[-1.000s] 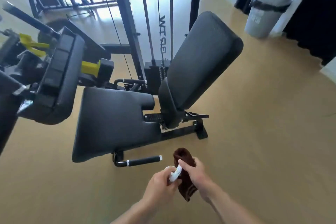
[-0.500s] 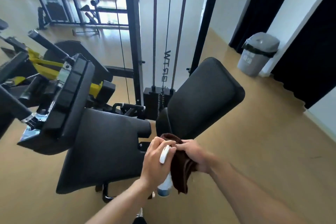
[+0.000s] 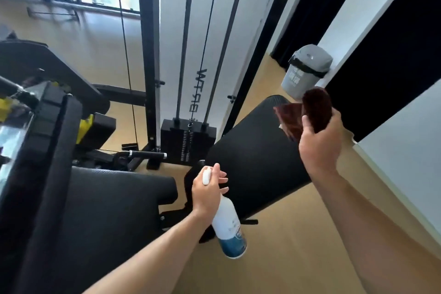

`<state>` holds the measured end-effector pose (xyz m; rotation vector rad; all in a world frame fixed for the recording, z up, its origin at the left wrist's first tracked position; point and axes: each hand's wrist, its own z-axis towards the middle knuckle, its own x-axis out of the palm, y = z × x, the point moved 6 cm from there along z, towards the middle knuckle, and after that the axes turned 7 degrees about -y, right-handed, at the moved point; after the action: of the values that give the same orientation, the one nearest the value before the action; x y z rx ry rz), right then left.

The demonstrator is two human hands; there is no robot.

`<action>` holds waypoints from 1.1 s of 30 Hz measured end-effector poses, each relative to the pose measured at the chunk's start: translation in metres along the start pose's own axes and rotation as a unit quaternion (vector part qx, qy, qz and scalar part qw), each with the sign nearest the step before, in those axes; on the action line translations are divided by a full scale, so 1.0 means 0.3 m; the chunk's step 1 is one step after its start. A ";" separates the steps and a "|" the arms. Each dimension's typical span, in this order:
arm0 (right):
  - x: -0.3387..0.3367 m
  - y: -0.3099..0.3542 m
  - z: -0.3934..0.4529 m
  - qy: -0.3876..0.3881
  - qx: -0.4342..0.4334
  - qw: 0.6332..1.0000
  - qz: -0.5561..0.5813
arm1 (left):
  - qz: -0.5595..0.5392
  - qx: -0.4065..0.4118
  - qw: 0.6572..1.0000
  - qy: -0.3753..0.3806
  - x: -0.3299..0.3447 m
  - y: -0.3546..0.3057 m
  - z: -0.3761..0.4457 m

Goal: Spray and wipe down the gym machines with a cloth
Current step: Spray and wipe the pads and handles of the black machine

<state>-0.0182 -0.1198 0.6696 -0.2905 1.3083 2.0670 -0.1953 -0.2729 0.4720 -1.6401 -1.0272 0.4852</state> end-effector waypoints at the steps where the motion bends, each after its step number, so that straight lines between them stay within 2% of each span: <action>1: -0.002 0.002 0.011 0.004 -0.021 1.000 -0.022 | -0.022 -0.019 1.000 -0.005 0.023 -0.023 0.012; 3: 0.041 -0.041 -0.016 0.048 -0.023 0.997 -0.048 | -0.062 -0.052 0.997 -0.008 0.065 -0.075 0.034; 4: 0.078 -0.085 -0.054 0.087 0.002 0.995 -0.048 | -0.080 -0.064 0.995 -0.011 0.076 -0.099 0.046; 6: 0.170 -0.215 -0.154 0.171 0.094 0.981 -0.011 | -0.126 -0.073 0.989 -0.027 0.072 -0.150 0.077; 7: 0.217 -0.273 -0.214 0.206 0.169 0.964 0.026 | -0.149 -0.073 0.985 -0.038 0.057 -0.173 0.093; 9: 0.308 -0.384 -0.349 0.237 0.350 0.898 0.122 | -0.173 -0.078 0.980 -0.061 0.020 -0.204 0.124; 12: 0.394 -0.436 -0.525 0.243 0.574 0.755 0.204 | -0.172 -0.091 0.977 -0.086 -0.026 -0.216 0.159; 15: 0.456 -0.462 -0.640 0.277 0.660 0.661 0.226 | -0.143 -0.070 0.985 -0.072 -0.051 -0.199 0.162; 17: 0.476 -0.470 -0.675 0.300 0.666 0.640 0.240 | -0.064 -0.028 0.997 -0.023 -0.058 -0.180 0.161; 19: 0.487 -0.469 -0.678 0.320 0.627 0.669 0.240 | 0.003 -0.010 1.000 0.001 -0.066 -0.150 0.164; 22: 0.472 -0.436 -0.636 0.318 0.532 0.753 0.220 | 0.010 -0.063 0.998 -0.025 -0.081 -0.099 0.159; 25: 0.424 -0.369 -0.470 0.262 0.380 0.871 0.170 | 0.084 -0.067 0.994 -0.002 -0.045 -0.079 0.130; 28: 0.270 -0.224 -0.210 0.159 0.224 0.954 0.118 | 0.206 -0.048 0.973 0.090 0.043 -0.049 0.089; 30: 0.128 -0.116 -0.038 0.064 0.102 0.990 0.068 | 0.265 -0.033 0.956 0.120 0.087 -0.029 0.072; 33: -0.020 -0.029 0.123 -0.035 -0.068 0.997 -0.026 | 0.295 -0.017 0.946 0.131 0.132 -0.005 0.058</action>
<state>-0.0023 -0.0879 0.6839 -0.3056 1.1088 2.1077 -0.1876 -0.2303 0.4752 -1.9779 -0.3344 0.6174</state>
